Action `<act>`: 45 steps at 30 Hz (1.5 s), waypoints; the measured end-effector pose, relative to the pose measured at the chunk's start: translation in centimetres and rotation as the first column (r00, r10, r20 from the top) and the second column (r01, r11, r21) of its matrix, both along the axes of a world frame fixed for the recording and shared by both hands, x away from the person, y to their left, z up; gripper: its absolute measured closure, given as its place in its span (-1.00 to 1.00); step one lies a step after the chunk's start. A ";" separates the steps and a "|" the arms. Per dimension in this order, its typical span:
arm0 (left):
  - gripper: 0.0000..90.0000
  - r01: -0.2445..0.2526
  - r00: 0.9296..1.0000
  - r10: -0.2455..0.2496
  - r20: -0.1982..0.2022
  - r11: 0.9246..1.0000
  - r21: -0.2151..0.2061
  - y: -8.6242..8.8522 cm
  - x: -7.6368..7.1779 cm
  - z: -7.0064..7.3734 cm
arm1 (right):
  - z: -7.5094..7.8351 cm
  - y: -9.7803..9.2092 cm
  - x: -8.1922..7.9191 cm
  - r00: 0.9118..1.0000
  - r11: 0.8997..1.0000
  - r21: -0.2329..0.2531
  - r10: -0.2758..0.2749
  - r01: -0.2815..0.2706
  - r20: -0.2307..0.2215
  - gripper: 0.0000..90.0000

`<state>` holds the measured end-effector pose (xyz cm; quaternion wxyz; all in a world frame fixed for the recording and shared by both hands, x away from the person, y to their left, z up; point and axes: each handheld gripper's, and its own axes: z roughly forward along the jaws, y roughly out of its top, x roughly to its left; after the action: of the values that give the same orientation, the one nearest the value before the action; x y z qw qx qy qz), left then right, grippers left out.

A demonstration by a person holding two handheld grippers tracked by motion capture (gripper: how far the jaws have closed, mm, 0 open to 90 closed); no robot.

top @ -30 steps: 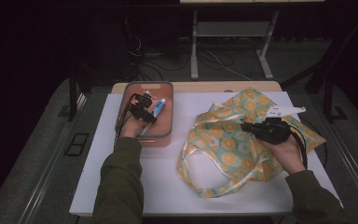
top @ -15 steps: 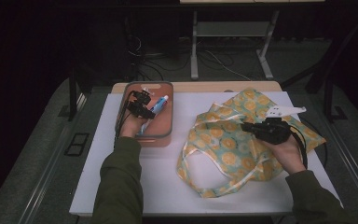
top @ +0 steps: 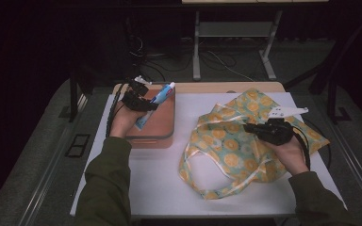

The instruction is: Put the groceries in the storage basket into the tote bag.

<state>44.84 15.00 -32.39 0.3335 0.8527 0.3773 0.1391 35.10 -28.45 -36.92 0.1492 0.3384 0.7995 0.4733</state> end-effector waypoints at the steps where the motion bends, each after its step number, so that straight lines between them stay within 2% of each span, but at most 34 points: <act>1: 0.68 0.015 1.000 -0.015 0.004 1.000 -0.007 -0.2 -0.4 0.4 | 0.0 0.0 0.0 1.000 1.000 0.000 0.000 0.000 0.001 0.99; 3: 0.68 0.052 0.999 -0.051 0.010 0.998 -0.030 -0.5 -1.3 1.1 | 0.0 0.0 0.0 1.000 1.000 0.000 -0.001 0.001 0.002 0.99; 6: 0.68 0.098 0.995 -0.098 0.018 0.995 -0.030 -1.4 -2.8 1.8 | 0.0 -0.1 0.0 1.000 1.000 0.000 -0.003 0.003 0.003 0.99; 11: 0.68 0.190 0.982 -0.190 0.019 0.981 -0.042 -3.2 -5.4 1.8 | 0.1 -0.1 0.0 1.000 1.000 -0.002 -0.008 0.008 0.003 0.99; 14: 0.68 0.242 0.970 -0.241 0.025 0.969 -0.039 -4.6 -6.7 1.4 | 0.1 -0.1 0.0 1.000 1.000 -0.002 -0.010 0.010 0.003 0.99; 16: 0.68 0.273 0.962 -0.272 0.021 0.961 -0.052 -5.6 -7.6 0.9 | 0.1 -0.1 -0.1 1.000 1.000 -0.002 -0.011 0.011 0.003 0.99; 21: 0.69 0.348 0.937 -0.348 0.011 0.936 -0.056 -8.7 -9.1 -0.5 | 0.2 -0.2 -0.1 1.000 1.000 0.002 -0.014 0.014 0.006 0.99; 24: 0.69 0.386 0.922 -0.386 -0.005 0.922 -0.038 -10.6 -9.6 -1.3 | 0.2 -0.3 -0.1 1.000 1.000 0.003 -0.016 0.016 0.010 0.99; 29: 0.69 0.422 0.906 -0.422 -0.026 0.907 0.004 -13.7 -9.5 -3.0 | 0.3 -0.3 -0.1 1.000 1.000 0.006 -0.018 0.018 0.013 0.99; 34: 0.69 0.430 0.903 -0.429 -0.027 0.903 0.011 -17.0 -8.5 -4.8 | 0.5 -0.4 -0.2 1.000 1.000 0.013 -0.017 0.017 0.017 0.99; 37: 0.69 0.424 0.906 -0.424 -0.022 0.905 0.022 -19.0 -7.7 -5.7 | 0.6 -0.5 -0.3 1.000 1.000 0.021 -0.016 0.016 0.018 0.99; 40: 0.69 0.420 0.907 -0.420 -0.024 0.907 0.010 -20.6 -6.6 -6.4 | 0.6 -0.6 -0.3 1.000 0.999 0.028 -0.018 0.018 0.021 0.99; 45: 0.69 0.407 0.913 -0.407 -0.019 0.913 0.035 -23.1 -5.0 -7.8 | 0.8 -0.8 -0.4 1.000 0.999 0.038 -0.018 0.017 0.022 0.99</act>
<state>39.82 -8.08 -40.16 0.3365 0.9196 0.1907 0.0689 34.74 -29.22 -36.16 0.1557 0.3429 0.7857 0.4908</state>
